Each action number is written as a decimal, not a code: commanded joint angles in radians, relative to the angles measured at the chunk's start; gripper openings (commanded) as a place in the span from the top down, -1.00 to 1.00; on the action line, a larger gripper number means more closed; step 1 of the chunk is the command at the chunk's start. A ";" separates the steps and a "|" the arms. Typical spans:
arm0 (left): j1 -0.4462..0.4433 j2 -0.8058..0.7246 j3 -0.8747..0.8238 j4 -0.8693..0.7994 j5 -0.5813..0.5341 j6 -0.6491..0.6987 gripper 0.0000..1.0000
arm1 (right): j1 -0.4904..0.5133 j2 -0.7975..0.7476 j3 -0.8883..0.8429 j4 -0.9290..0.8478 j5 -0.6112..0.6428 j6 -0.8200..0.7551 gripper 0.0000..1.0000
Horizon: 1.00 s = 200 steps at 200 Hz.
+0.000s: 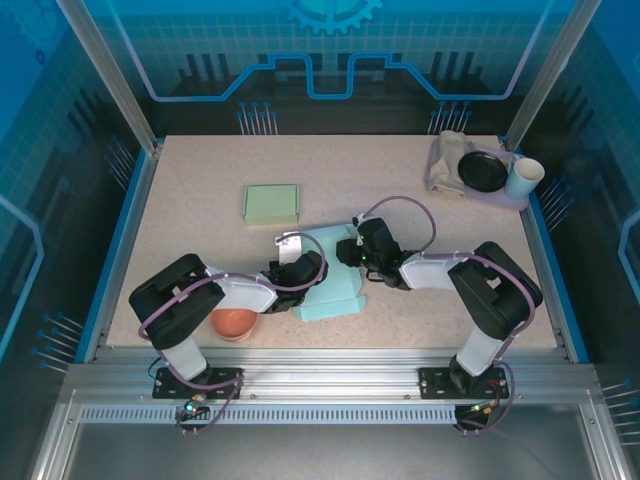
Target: Fold the paper box
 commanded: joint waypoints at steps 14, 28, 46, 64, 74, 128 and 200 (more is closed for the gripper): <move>0.000 -0.003 0.022 -0.012 0.005 -0.035 0.83 | 0.046 0.018 -0.002 0.031 -0.038 0.022 0.28; 0.001 -0.003 0.023 -0.014 0.005 -0.037 0.83 | 0.049 0.039 -0.001 0.035 -0.041 0.032 0.28; 0.001 -0.005 0.024 -0.018 0.002 -0.033 0.82 | 0.044 0.034 -0.006 0.028 -0.040 0.030 0.28; 0.001 -0.003 0.026 -0.022 -0.007 -0.024 0.82 | 0.044 -0.027 -0.020 -0.001 -0.040 0.003 0.27; 0.000 -0.002 0.026 -0.023 -0.011 -0.019 0.82 | 0.045 -0.078 -0.020 -0.047 -0.038 -0.026 0.24; 0.005 -0.006 0.024 -0.013 -0.022 0.021 0.82 | 0.045 -0.367 0.003 -0.416 0.107 -0.187 0.05; 0.015 -0.032 -0.016 0.091 -0.015 0.149 0.82 | -0.007 -0.567 0.050 -0.702 0.290 -0.781 -0.44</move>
